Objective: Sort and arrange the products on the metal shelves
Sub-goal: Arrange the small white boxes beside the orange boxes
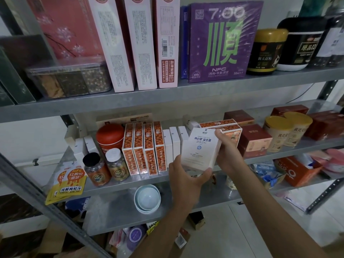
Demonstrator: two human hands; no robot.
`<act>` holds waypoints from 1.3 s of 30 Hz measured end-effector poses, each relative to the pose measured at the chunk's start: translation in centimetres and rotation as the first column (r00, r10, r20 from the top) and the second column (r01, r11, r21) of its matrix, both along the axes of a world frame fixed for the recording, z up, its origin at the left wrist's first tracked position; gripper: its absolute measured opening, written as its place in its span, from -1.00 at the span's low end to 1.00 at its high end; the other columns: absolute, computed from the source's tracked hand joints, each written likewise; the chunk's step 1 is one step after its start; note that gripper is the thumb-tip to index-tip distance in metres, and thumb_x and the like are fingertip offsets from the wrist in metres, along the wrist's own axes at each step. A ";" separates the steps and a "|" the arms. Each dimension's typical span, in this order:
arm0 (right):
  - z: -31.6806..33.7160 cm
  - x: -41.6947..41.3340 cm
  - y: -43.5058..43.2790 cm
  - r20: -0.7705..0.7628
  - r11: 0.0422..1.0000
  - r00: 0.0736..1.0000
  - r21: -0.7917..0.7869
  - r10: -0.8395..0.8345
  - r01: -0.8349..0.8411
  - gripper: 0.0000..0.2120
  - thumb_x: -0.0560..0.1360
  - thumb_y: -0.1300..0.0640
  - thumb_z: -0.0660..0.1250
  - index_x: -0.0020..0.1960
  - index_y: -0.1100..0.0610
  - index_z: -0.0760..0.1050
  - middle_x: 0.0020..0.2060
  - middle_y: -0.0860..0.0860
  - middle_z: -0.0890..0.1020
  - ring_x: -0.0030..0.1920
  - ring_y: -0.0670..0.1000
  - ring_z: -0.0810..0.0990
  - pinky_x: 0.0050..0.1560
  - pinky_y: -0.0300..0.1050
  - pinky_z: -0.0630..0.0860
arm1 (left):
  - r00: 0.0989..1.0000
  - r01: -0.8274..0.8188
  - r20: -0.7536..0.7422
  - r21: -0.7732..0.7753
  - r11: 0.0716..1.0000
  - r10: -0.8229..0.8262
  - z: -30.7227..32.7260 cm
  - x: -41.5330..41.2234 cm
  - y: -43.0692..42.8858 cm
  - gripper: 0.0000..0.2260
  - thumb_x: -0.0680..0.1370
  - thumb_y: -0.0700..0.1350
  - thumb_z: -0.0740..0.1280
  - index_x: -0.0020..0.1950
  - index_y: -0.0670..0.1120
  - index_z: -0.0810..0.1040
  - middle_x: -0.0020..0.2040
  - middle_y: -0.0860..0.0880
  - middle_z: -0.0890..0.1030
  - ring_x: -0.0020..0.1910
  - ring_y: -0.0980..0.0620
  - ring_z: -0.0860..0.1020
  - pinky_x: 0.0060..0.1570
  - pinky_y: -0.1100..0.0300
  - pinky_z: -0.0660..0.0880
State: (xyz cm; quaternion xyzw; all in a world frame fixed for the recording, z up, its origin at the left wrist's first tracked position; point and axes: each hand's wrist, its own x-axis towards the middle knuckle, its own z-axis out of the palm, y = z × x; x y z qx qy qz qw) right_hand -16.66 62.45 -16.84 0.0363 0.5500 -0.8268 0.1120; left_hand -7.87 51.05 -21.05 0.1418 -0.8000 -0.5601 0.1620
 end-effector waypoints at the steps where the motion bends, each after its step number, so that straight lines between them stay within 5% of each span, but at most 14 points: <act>1: 0.0 0.0 0.1 0.017 0.997 0.997 -0.036 0.074 -0.074 -0.57 0.61 -0.10 0.18 0.36 0.13 0.45 0.22 0.11 0.63 0.22 0.16 0.59 0.30 0.18 0.42 | 1.000 0.000 0.000 0.007 1.000 0.000 -0.1 0.1 0.0 -0.25 0.32 0.11 0.58 0.38 0.02 0.27 0.22 0.05 0.38 0.21 0.12 0.37 0.10 0.31 0.43; 5: -0.6 -0.1 0.2 0.038 0.957 0.962 -0.118 0.271 -0.265 -0.55 0.55 -0.09 0.21 0.36 0.11 0.44 0.22 0.13 0.62 0.22 0.19 0.58 0.20 0.18 0.46 | 0.995 -0.077 -0.076 -0.170 0.982 0.065 -0.4 0.7 0.1 -0.16 0.28 0.16 0.58 0.41 -0.02 0.23 0.24 0.04 0.33 0.23 0.13 0.31 -0.05 0.53 0.31; 10: -1.3 -0.1 -0.5 0.046 0.979 0.985 -0.121 0.169 -0.162 -0.58 0.37 0.16 0.41 0.22 0.13 0.47 -0.07 0.09 0.70 -0.06 0.10 0.70 -0.08 0.02 0.58 | 0.991 -0.122 -0.098 -0.375 0.919 0.092 -0.3 1.1 0.3 -0.08 0.25 0.29 0.53 0.44 -0.03 0.19 0.27 -0.01 0.31 0.23 0.13 0.28 -0.10 0.53 0.25; 14: -1.5 -0.1 -0.8 0.079 0.988 0.991 -0.120 0.108 -0.098 -0.62 0.35 0.19 0.42 0.16 0.13 0.50 -0.07 0.09 0.71 -0.03 0.13 0.68 -0.06 0.05 0.59 | 0.995 -0.100 -0.057 -0.387 0.917 0.085 -0.2 0.9 0.0 -0.08 0.26 0.31 0.52 0.45 -0.01 0.18 0.28 -0.01 0.32 0.24 0.12 0.28 -0.17 0.56 0.19; 17: -1.5 -0.1 -1.0 0.088 0.993 0.993 -0.095 0.074 -0.066 -0.63 0.40 0.20 0.43 0.19 0.13 0.49 0.04 0.14 0.67 0.08 0.20 0.63 0.13 0.15 0.56 | 0.994 -0.103 -0.061 -0.357 0.929 0.087 -0.3 0.8 -0.1 -0.09 0.26 0.29 0.53 0.45 0.00 0.19 0.28 0.02 0.33 0.24 0.14 0.29 -0.13 0.58 0.18; 21: -0.8 0.0 -0.5 0.012 0.987 0.987 -0.015 0.158 -0.158 -0.47 0.44 0.00 0.45 0.36 0.11 0.43 0.17 0.14 0.63 0.22 0.22 0.58 0.15 0.14 0.56 | 0.999 0.008 -0.048 -0.130 0.991 -0.014 0.0 0.4 -1.2 -0.20 0.28 0.26 0.52 0.40 0.03 0.29 0.22 0.10 0.36 0.22 0.16 0.37 0.01 0.45 0.42; 24: -0.3 -0.2 0.4 -0.088 0.943 0.941 0.093 0.328 -0.320 -0.19 0.30 -0.21 0.47 0.47 -0.12 0.25 0.30 0.11 0.48 0.28 0.21 0.50 0.16 0.22 0.56 | 0.983 0.167 0.044 0.159 0.973 -0.176 0.2 -0.2 -1.9 -0.56 0.41 0.20 0.43 0.18 0.04 0.47 0.23 0.03 0.53 0.14 0.03 0.57 -0.04 0.27 0.60; 26: -0.1 -0.6 1.3 -0.143 0.912 0.906 0.166 0.398 -0.374 -0.12 0.25 -0.22 0.52 0.48 -0.12 0.23 0.30 0.11 0.44 0.30 0.19 0.48 0.21 0.24 0.53 | 0.970 0.154 0.114 0.392 0.907 -0.214 0.2 -0.6 -2.4 -0.76 0.52 0.14 0.36 0.04 0.00 0.52 0.22 -0.10 0.60 0.06 -0.03 0.63 0.01 0.17 0.61; 29: 0.4 -1.0 2.3 -0.180 0.905 0.897 0.220 0.404 -0.364 -0.37 0.41 -0.07 0.48 0.42 -0.07 0.36 0.22 0.13 0.50 0.27 0.16 0.54 0.15 0.17 0.58 | 0.940 0.163 0.091 0.728 0.666 -0.329 0.1 -0.6 -3.4 -0.46 0.46 0.28 0.27 0.24 -0.09 0.48 0.18 -0.19 0.62 0.08 -0.15 0.65 0.11 -0.01 0.60; 31: 0.5 -1.2 2.8 -0.197 0.917 0.916 0.272 0.349 -0.291 -0.45 0.38 0.02 0.48 0.35 -0.06 0.46 0.13 0.13 0.57 0.19 0.15 0.61 0.02 0.10 0.62 | 0.912 0.221 0.067 0.752 0.621 -0.405 0.1 -0.7 -3.8 -0.33 0.38 0.35 0.22 0.31 -0.08 0.47 0.14 -0.17 0.65 0.08 -0.14 0.66 0.08 0.01 0.60; 34: 0.2 -1.5 2.9 -0.209 0.924 0.951 0.353 0.228 -0.144 -0.50 0.37 0.08 0.48 0.30 -0.02 0.52 0.09 0.07 0.64 0.09 0.10 0.67 -0.03 0.12 0.66 | 0.930 0.201 0.077 0.714 0.671 -0.360 0.2 -1.0 -4.1 -0.52 0.50 0.30 0.16 0.22 0.02 0.55 0.10 -0.08 0.68 0.08 -0.07 0.66 0.14 -0.01 0.58; 39: -0.8 -1.3 2.5 -0.211 0.919 0.976 0.393 0.052 0.037 -0.70 0.43 0.18 0.48 0.12 -0.07 0.57 0.02 -0.03 0.68 -0.01 0.02 0.68 -0.12 -0.01 0.67 | 0.974 0.173 0.010 0.612 0.772 -0.226 0.2 -1.4 -3.8 -0.63 0.48 0.09 0.39 0.21 -0.04 0.52 0.14 -0.03 0.66 0.06 -0.02 0.67 0.02 0.04 0.63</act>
